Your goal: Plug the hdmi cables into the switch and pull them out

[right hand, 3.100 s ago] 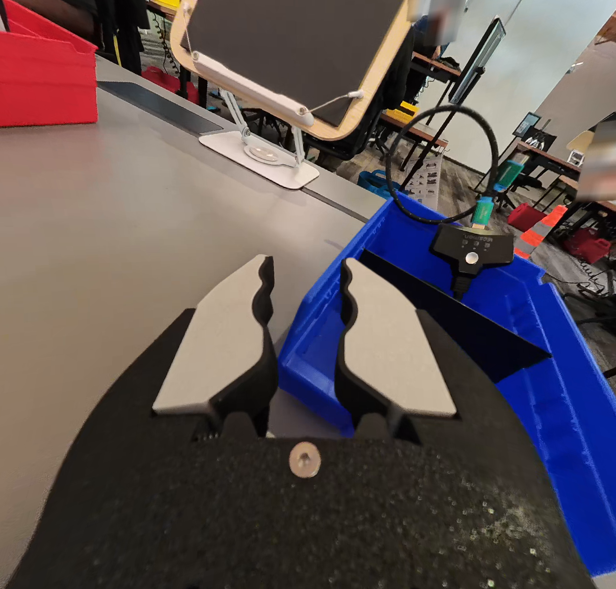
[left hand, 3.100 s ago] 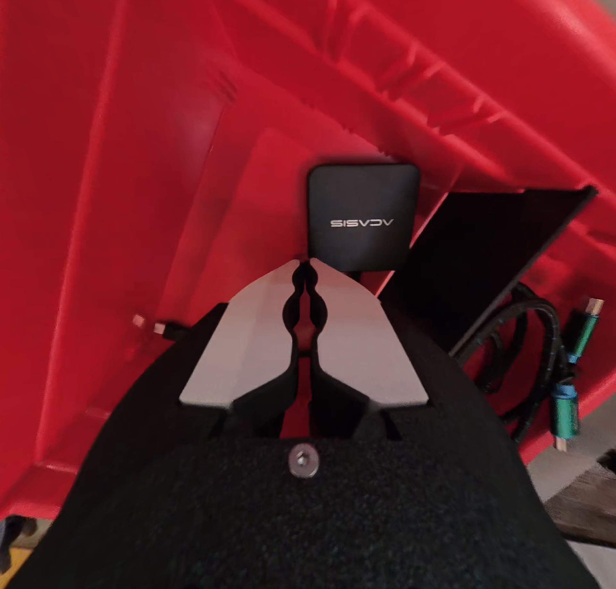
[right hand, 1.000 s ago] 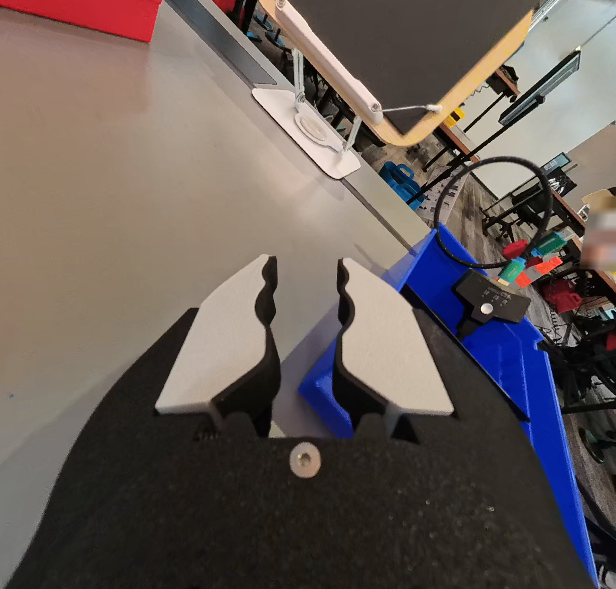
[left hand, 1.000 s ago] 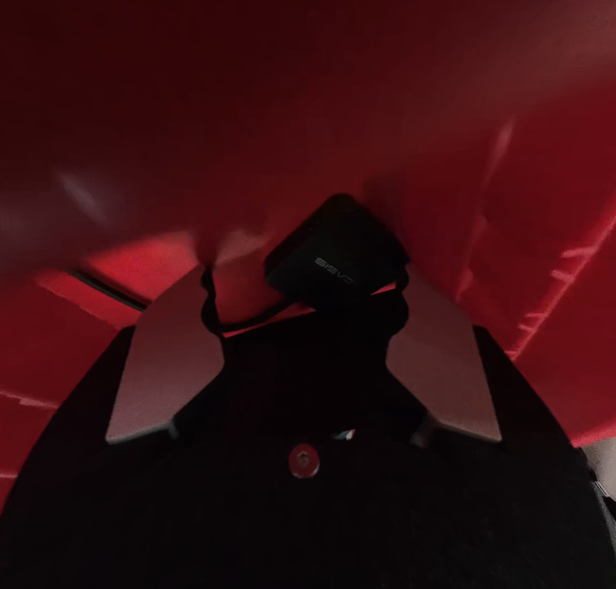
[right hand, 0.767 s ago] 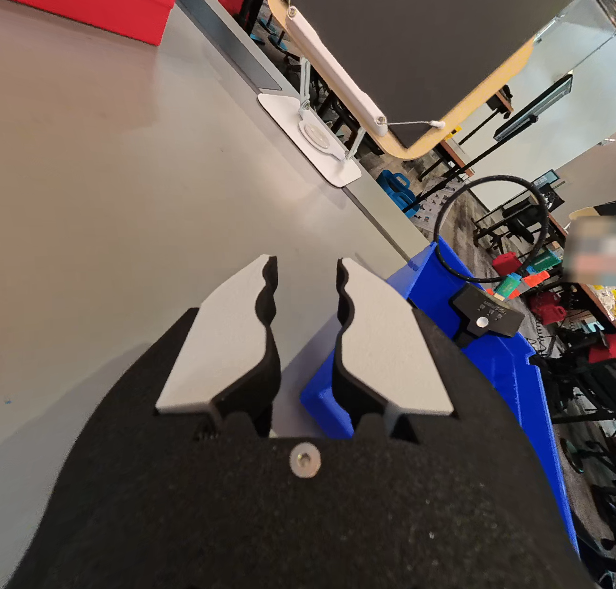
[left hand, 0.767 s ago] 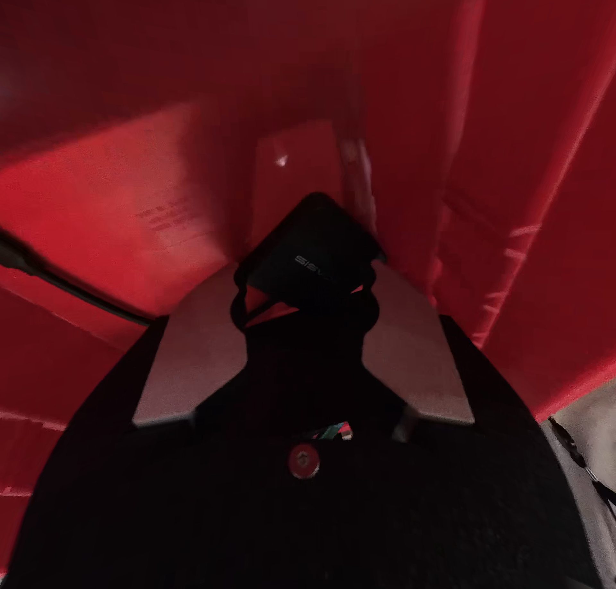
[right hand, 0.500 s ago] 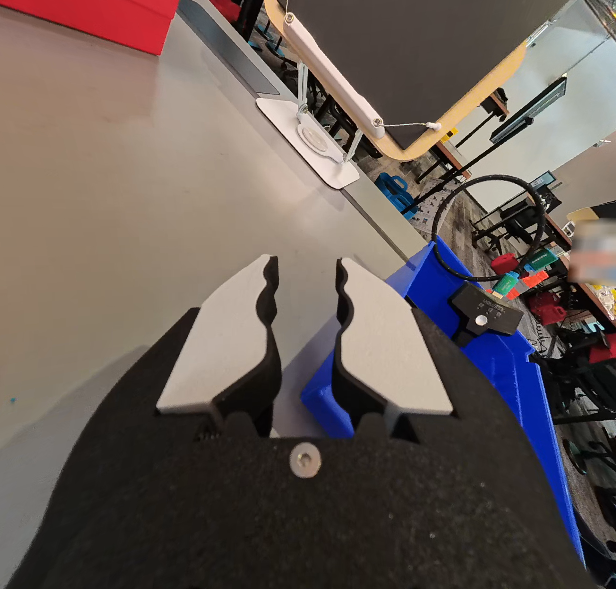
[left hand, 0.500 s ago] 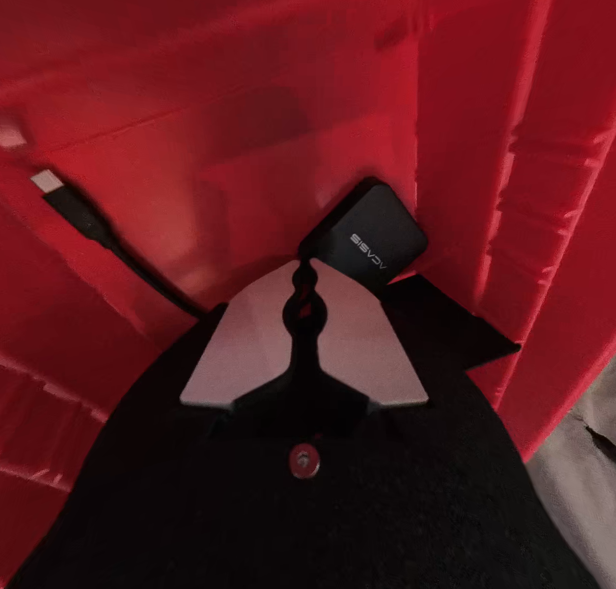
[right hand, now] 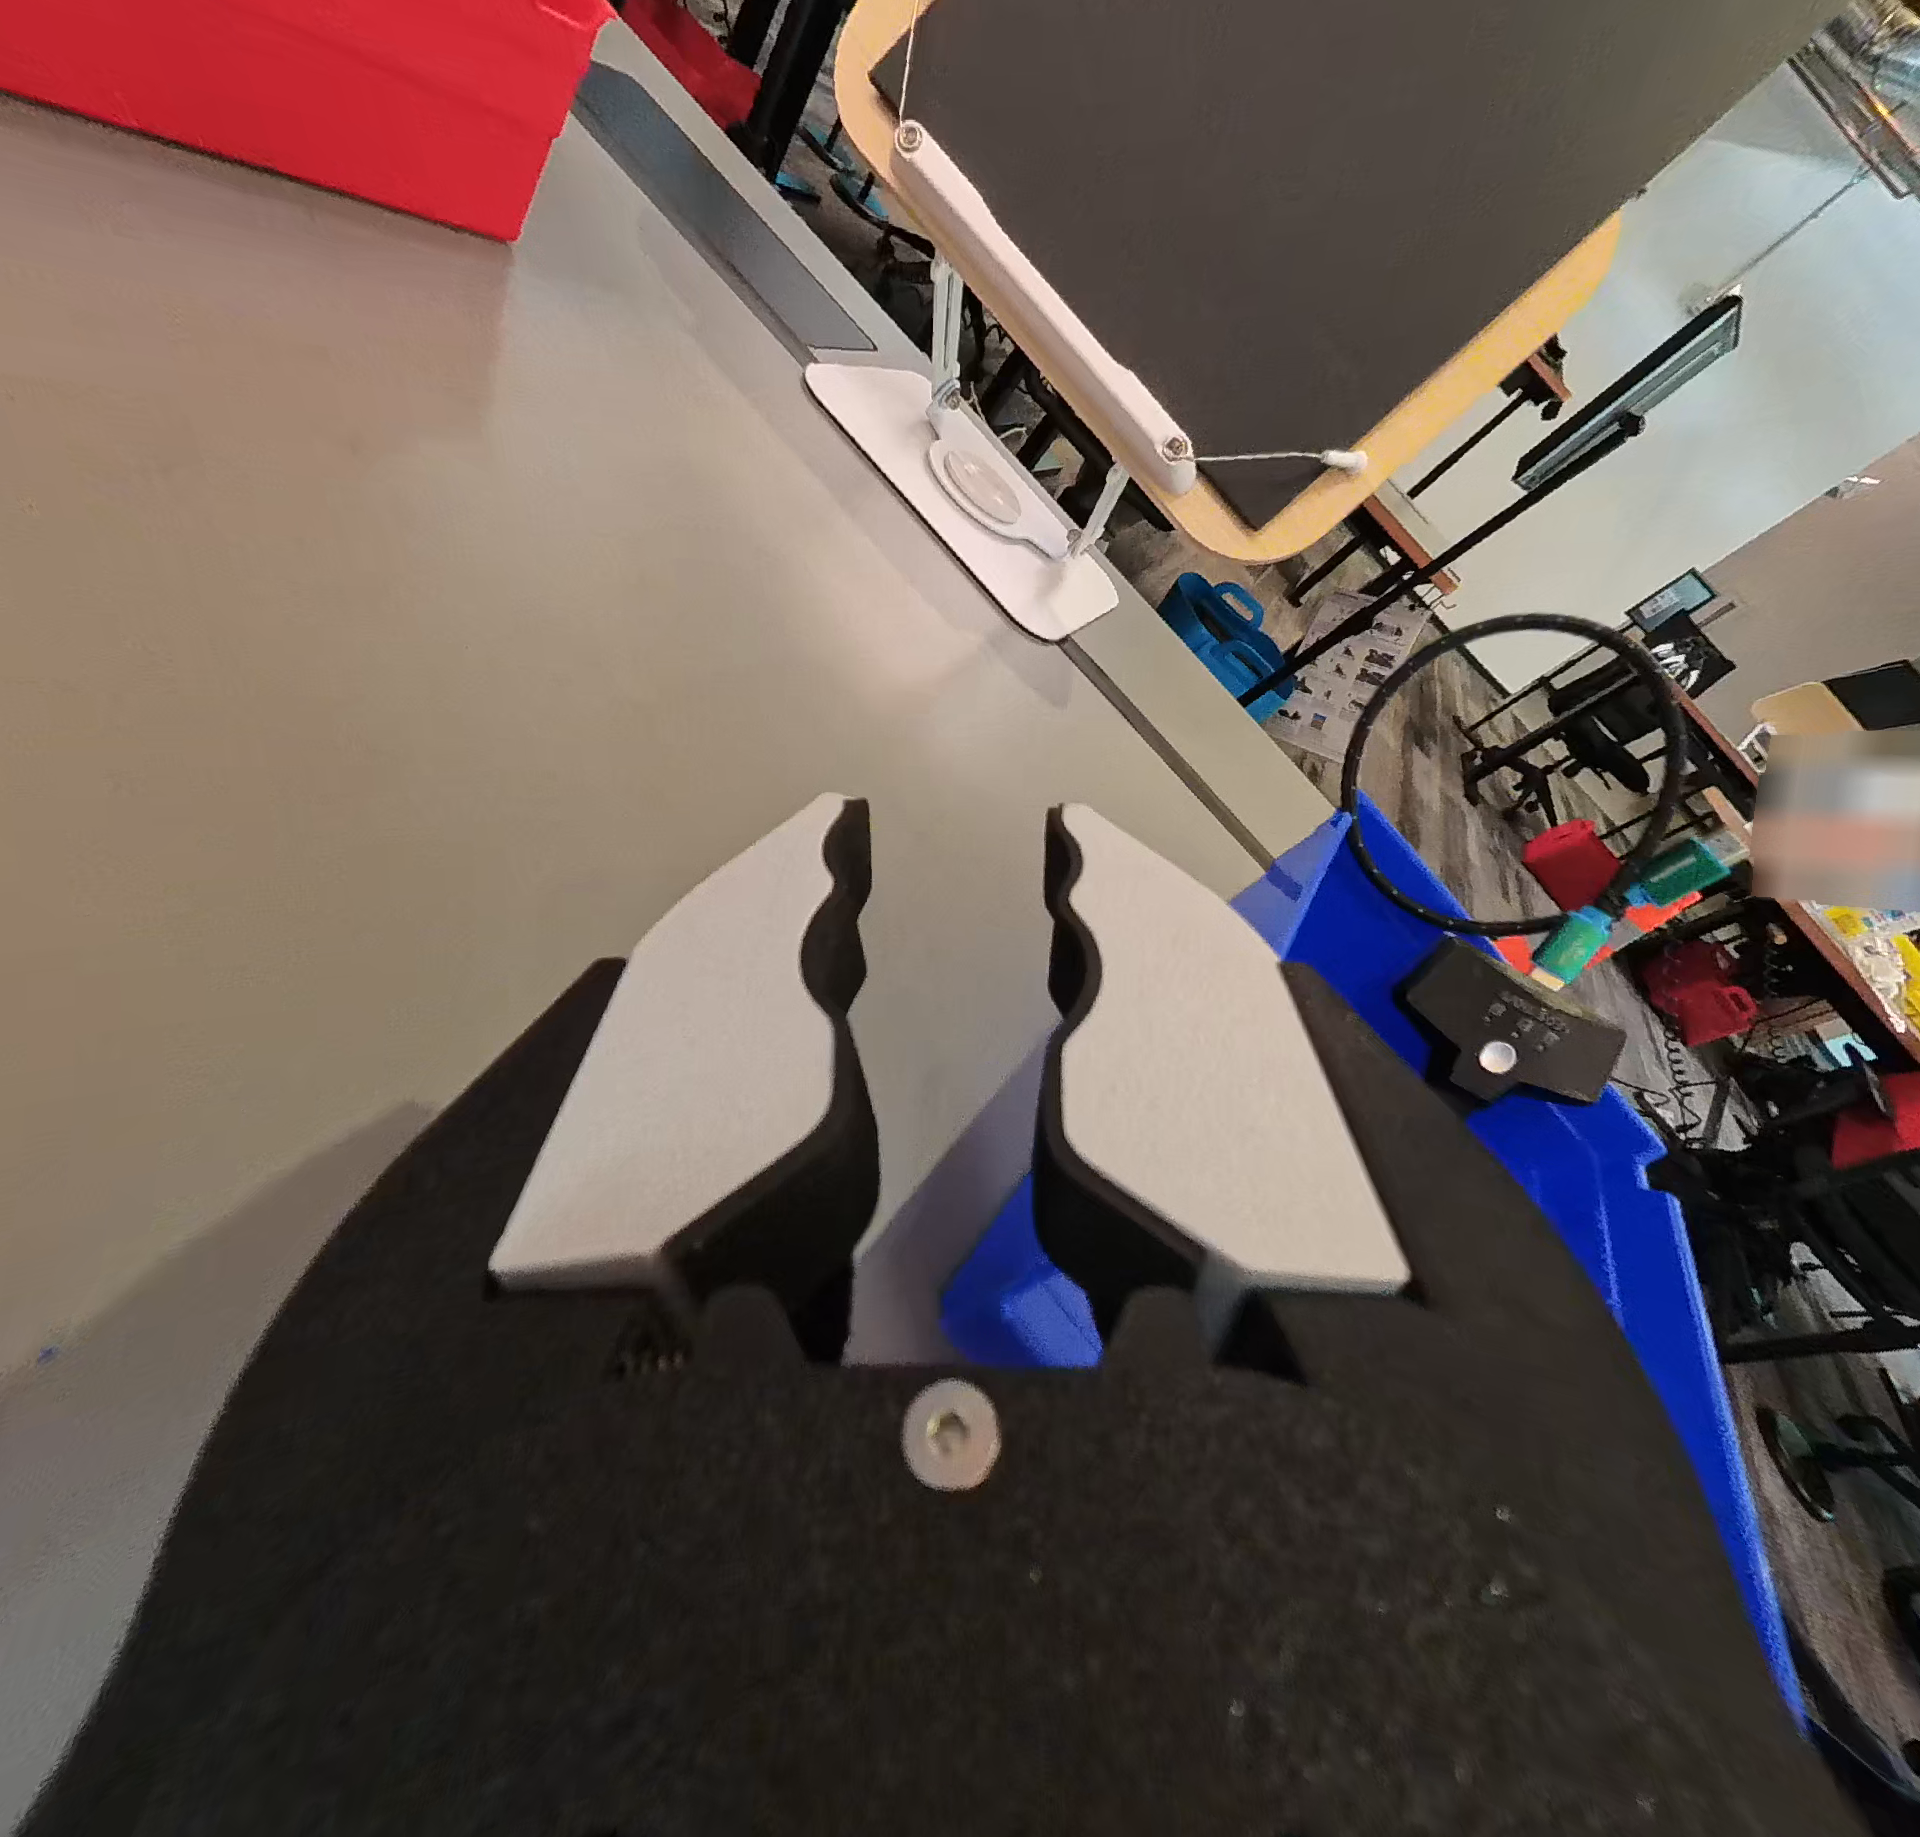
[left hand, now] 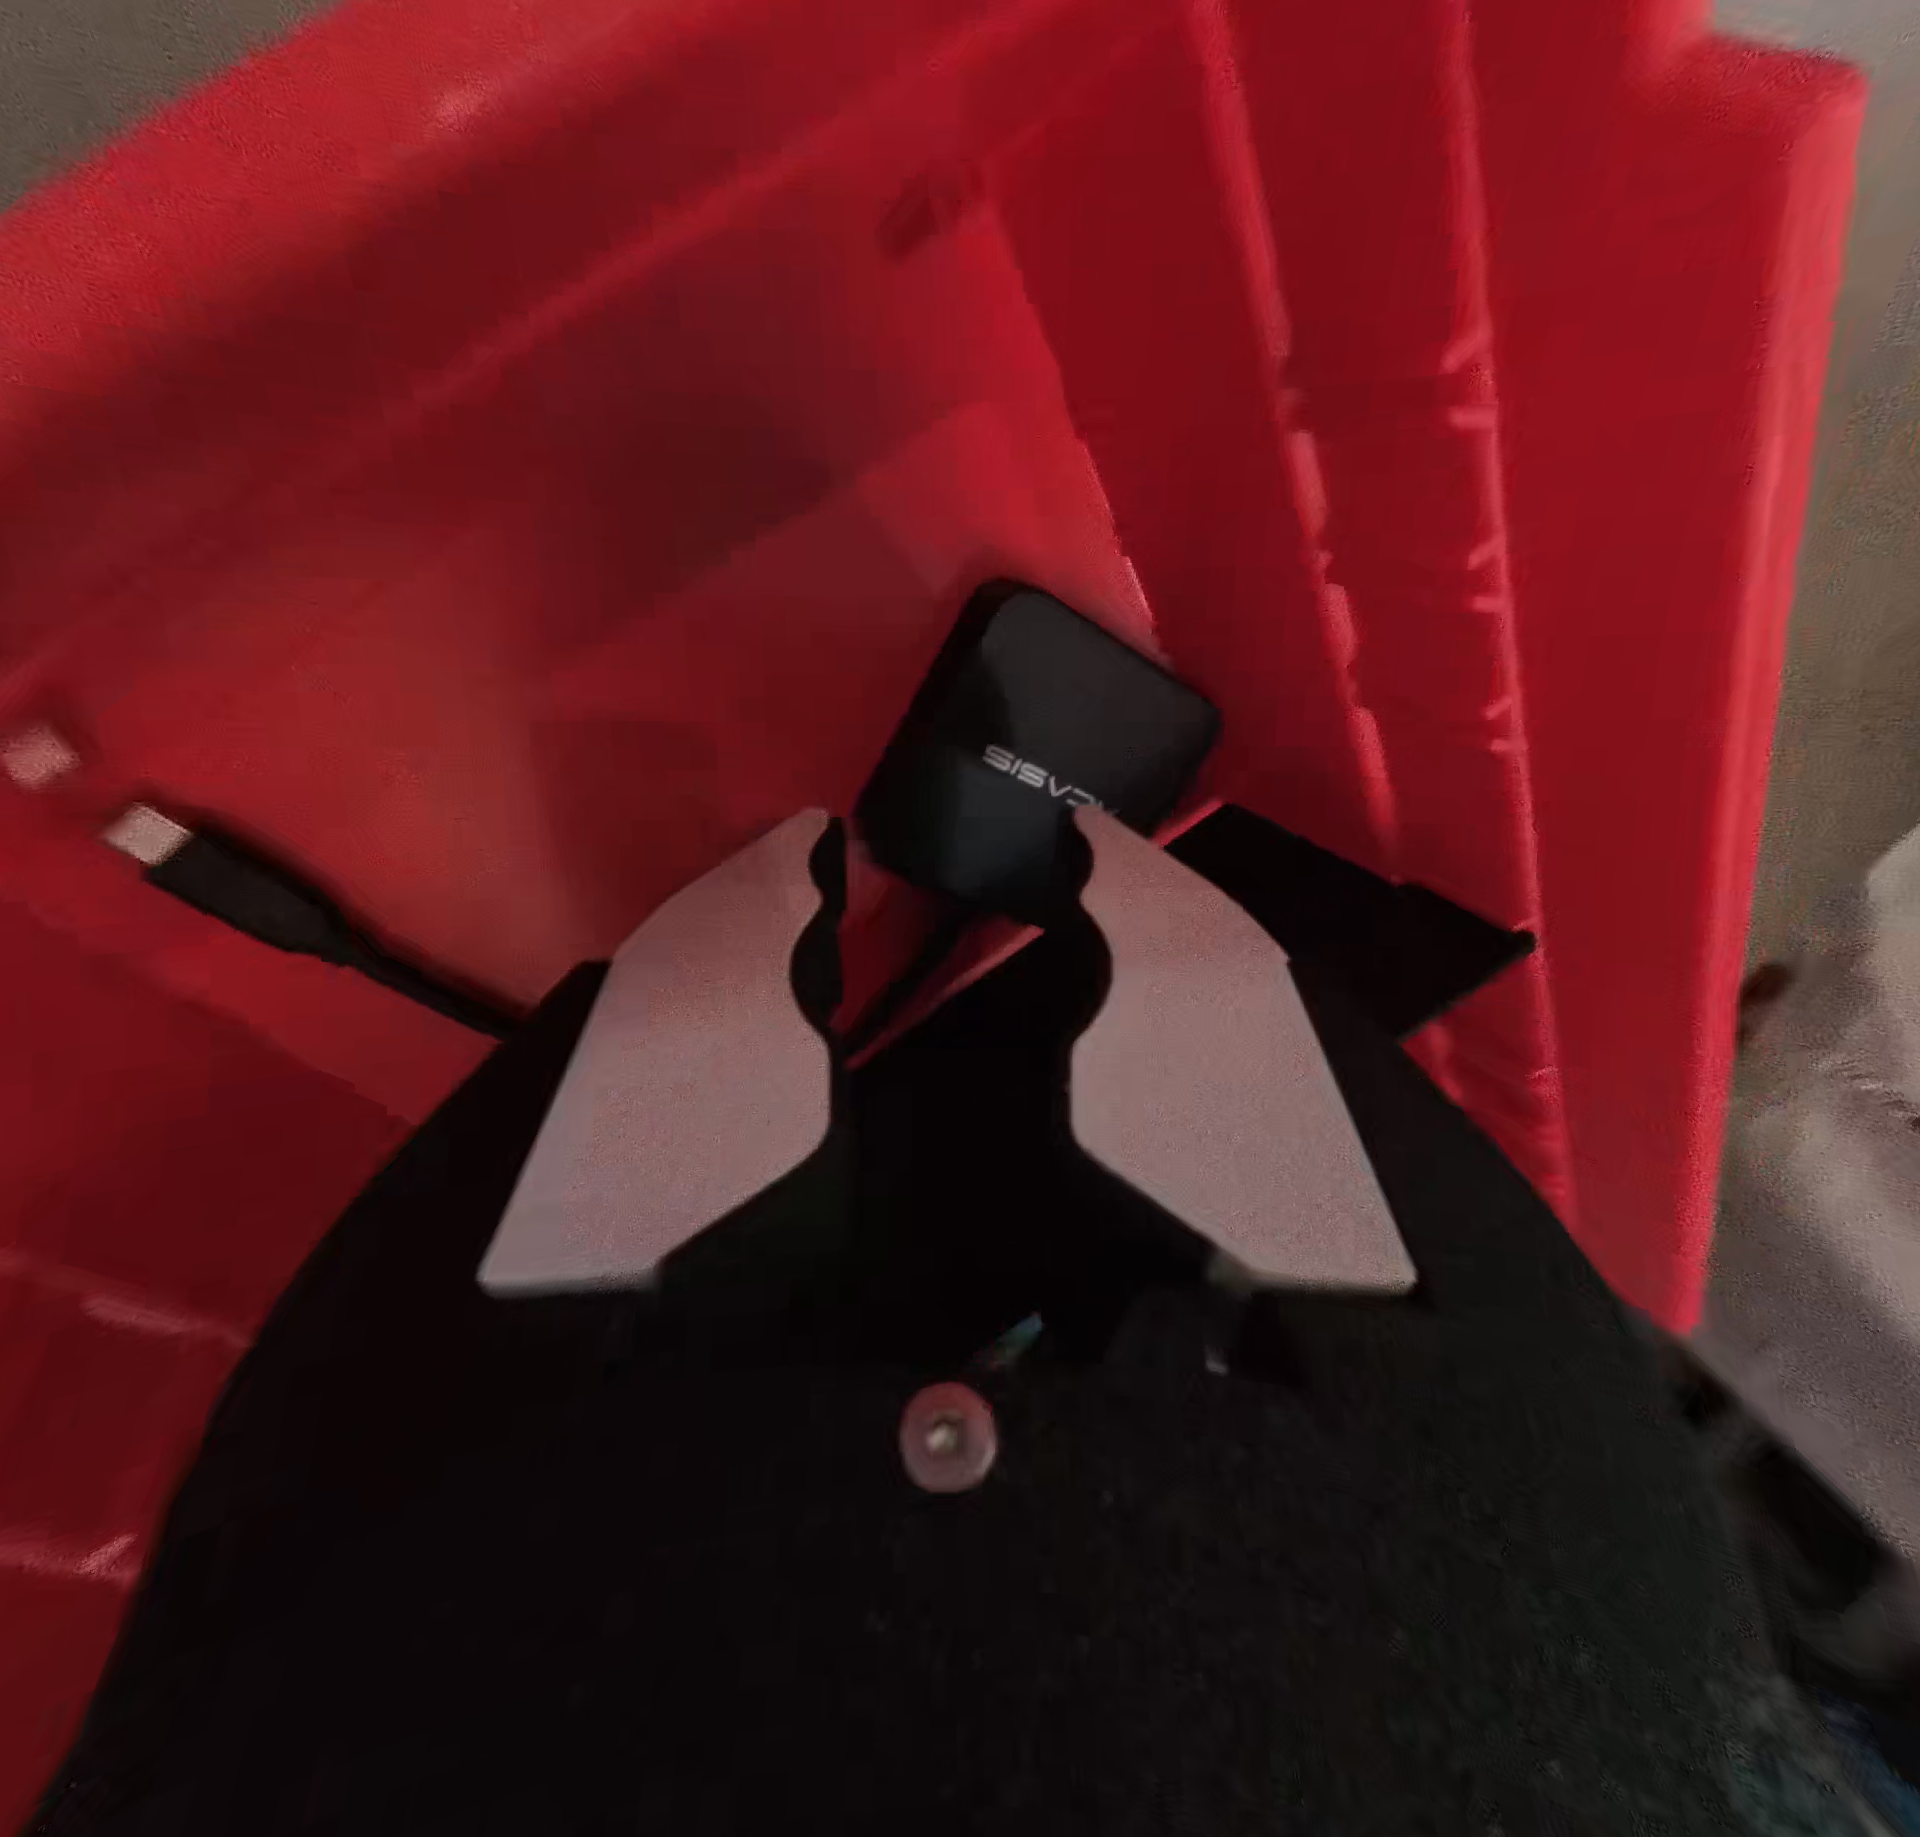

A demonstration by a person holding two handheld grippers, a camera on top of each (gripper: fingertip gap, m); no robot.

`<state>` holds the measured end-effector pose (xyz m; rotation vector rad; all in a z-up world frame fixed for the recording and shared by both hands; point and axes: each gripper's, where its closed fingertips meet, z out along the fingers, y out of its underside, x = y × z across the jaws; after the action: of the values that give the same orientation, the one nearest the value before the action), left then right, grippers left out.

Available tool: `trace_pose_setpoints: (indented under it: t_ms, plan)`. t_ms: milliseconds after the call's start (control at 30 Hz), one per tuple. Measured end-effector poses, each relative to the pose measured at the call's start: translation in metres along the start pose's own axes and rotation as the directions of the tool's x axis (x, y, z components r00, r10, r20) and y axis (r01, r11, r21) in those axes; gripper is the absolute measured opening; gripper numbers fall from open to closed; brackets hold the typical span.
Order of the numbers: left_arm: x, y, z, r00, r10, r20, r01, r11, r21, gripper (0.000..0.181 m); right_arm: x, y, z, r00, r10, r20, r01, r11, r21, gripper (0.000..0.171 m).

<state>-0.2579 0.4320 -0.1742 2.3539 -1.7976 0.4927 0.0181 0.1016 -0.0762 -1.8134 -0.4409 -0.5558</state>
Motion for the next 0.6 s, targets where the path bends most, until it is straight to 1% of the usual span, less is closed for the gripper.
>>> trace_pose_setpoints:
  t_ms: [33,67,100,133,200,233,267,300,367,433,500,567,600]
  plan:
    - [-0.002,-0.001,-0.002,0.991,0.12,0.053,-0.12,0.993,-0.002,0.042,0.0,0.0,0.003,1.0,0.009,0.003,-0.009,1.0,0.002,0.032]
    - [-0.005,-0.002,-0.003,0.963,0.245,0.113,-0.246,0.969,-0.005,0.053,0.001,0.002,0.006,1.0,0.02,0.005,-0.02,1.0,0.001,0.032]
    - [-0.007,-0.003,-0.003,0.917,0.358,0.178,-0.362,0.932,-0.01,0.059,0.002,0.005,0.009,0.999,0.033,0.005,-0.033,0.999,-0.003,0.032]
    - [-0.005,-0.004,-0.003,0.863,0.453,0.223,-0.463,0.886,-0.006,0.046,0.004,0.008,0.012,0.999,0.05,0.005,-0.05,0.999,-0.009,0.032]
    - [0.008,-0.008,-0.004,0.766,0.588,0.259,-0.618,0.785,0.046,0.036,0.008,0.015,0.017,0.997,0.082,0.002,-0.082,0.996,-0.022,0.032]
    - [0.015,-0.01,-0.005,0.731,0.629,0.264,-0.666,0.742,0.075,0.03,0.011,0.017,0.019,0.995,0.096,0.001,-0.096,0.995,-0.031,0.032]
    - [0.02,-0.01,-0.006,0.713,0.652,0.257,-0.691,0.715,0.105,0.03,0.014,0.019,0.02,0.994,0.108,-0.002,-0.108,0.993,-0.038,0.032]
    - [0.024,-0.009,-0.008,0.713,0.663,0.229,-0.697,0.706,0.127,0.033,0.017,0.02,0.021,0.993,0.117,-0.005,-0.117,0.992,-0.045,0.032]
    - [0.03,-0.004,-0.01,0.732,0.67,0.122,-0.681,0.718,0.143,0.043,0.023,0.019,0.022,0.992,0.128,-0.011,-0.128,0.99,-0.058,0.032]
    - [0.035,-0.003,-0.01,0.747,0.664,0.011,-0.658,0.738,0.153,0.047,0.029,0.017,0.023,0.991,0.135,-0.018,-0.136,0.988,-0.072,0.032]
    - [0.034,-0.003,-0.005,0.765,0.64,-0.068,-0.631,0.767,0.118,0.057,0.034,0.016,0.024,0.989,0.144,-0.028,-0.146,0.985,-0.093,0.032]
    - [0.029,-0.004,0.003,0.789,0.607,-0.092,-0.604,0.795,0.058,0.072,0.038,0.015,0.025,0.989,0.141,-0.039,-0.144,0.983,-0.114,0.032]
    - [0.025,-0.003,0.008,0.8,0.594,-0.086,-0.595,0.804,0.017,0.076,0.039,0.015,0.025,0.99,0.132,-0.043,-0.137,0.982,-0.127,0.032]
